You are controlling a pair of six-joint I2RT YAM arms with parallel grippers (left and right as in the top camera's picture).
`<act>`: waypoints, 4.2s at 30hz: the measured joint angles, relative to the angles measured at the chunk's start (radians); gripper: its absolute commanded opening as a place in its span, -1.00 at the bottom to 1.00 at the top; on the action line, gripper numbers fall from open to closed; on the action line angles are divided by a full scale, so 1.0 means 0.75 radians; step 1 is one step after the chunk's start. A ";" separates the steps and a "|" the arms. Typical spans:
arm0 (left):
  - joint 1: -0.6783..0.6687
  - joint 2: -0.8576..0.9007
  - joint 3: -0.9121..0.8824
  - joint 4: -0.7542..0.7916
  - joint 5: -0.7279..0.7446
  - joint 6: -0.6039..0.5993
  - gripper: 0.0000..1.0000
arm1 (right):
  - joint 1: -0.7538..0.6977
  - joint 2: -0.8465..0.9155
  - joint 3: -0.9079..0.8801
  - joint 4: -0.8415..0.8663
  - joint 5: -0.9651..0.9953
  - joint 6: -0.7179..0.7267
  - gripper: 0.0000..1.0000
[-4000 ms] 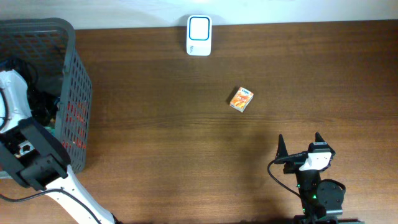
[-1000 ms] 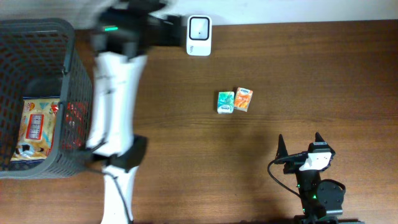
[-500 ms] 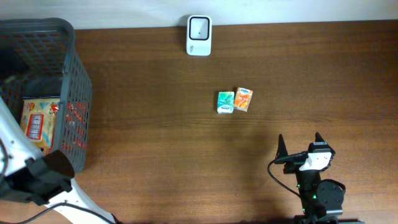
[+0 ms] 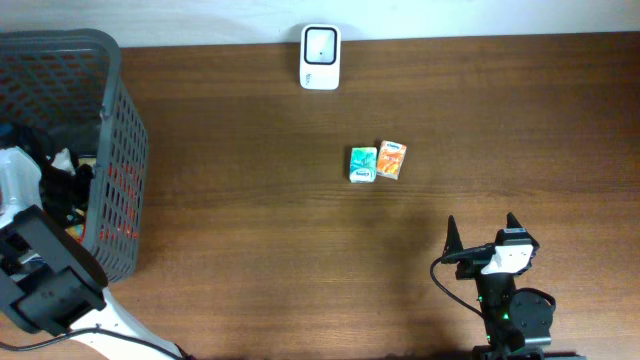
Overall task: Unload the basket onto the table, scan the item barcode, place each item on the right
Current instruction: 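Grasp the red candy bag from the basket with the left gripper, then drop the red candy bag next to the tissue packs, then reach the left gripper into the basket and grasp the yellow wipes pack, then place the yellow wipes pack on the table left of the candy bag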
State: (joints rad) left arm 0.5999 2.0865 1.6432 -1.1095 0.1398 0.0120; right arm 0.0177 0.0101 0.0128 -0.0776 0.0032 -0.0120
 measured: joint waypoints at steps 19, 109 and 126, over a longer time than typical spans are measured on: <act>-0.004 -0.054 1.277 -0.607 0.337 -0.048 -1.00 | 0.000 0.000 0.000 0.000 0.000 -0.001 0.98; -0.154 -0.014 -0.191 0.502 -0.703 0.165 -1.00 | -0.001 0.000 0.000 0.000 0.000 -0.001 0.98; -0.154 -0.881 0.375 0.154 0.384 -0.006 -1.00 | -0.001 0.000 0.000 0.000 0.000 -0.001 0.98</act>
State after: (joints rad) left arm 0.4847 1.4254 1.9247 -0.9943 0.4274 0.0078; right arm 0.0174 0.0101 0.0128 -0.0776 0.0032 -0.0124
